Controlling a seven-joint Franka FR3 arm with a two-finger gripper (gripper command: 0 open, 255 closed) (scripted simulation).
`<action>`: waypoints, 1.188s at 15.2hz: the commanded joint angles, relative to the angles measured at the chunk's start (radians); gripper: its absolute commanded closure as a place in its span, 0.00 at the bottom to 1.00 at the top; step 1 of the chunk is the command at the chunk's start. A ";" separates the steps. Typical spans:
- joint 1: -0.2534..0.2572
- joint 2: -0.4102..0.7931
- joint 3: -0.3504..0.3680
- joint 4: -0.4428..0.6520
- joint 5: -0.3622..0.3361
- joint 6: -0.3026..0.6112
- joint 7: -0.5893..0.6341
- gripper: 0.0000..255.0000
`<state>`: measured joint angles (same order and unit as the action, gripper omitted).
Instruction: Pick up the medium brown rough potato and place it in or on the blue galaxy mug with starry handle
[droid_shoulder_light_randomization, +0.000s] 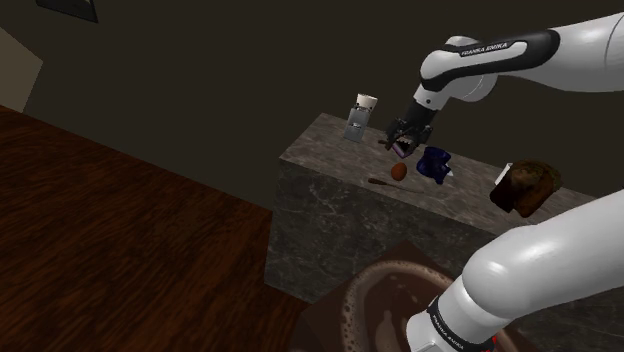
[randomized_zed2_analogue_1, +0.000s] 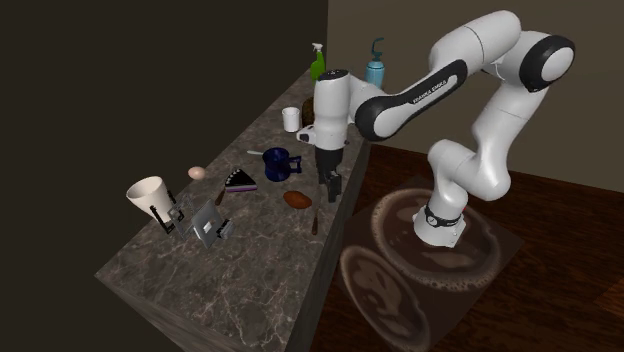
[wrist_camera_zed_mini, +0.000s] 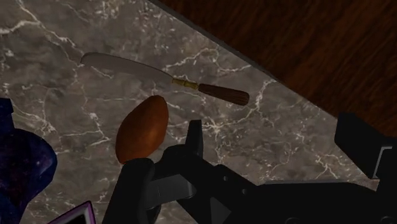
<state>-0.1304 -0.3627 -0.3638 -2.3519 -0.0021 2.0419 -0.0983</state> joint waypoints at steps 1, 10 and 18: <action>-0.007 0.064 -0.032 0.029 0.009 0.030 -0.031 0.00; -0.046 0.368 -0.147 0.163 0.127 0.151 -0.195 0.00; -0.069 0.491 -0.154 0.183 0.207 0.228 -0.263 0.00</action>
<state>-0.1983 0.1182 -0.5189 -2.1626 0.1963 2.2547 -0.3544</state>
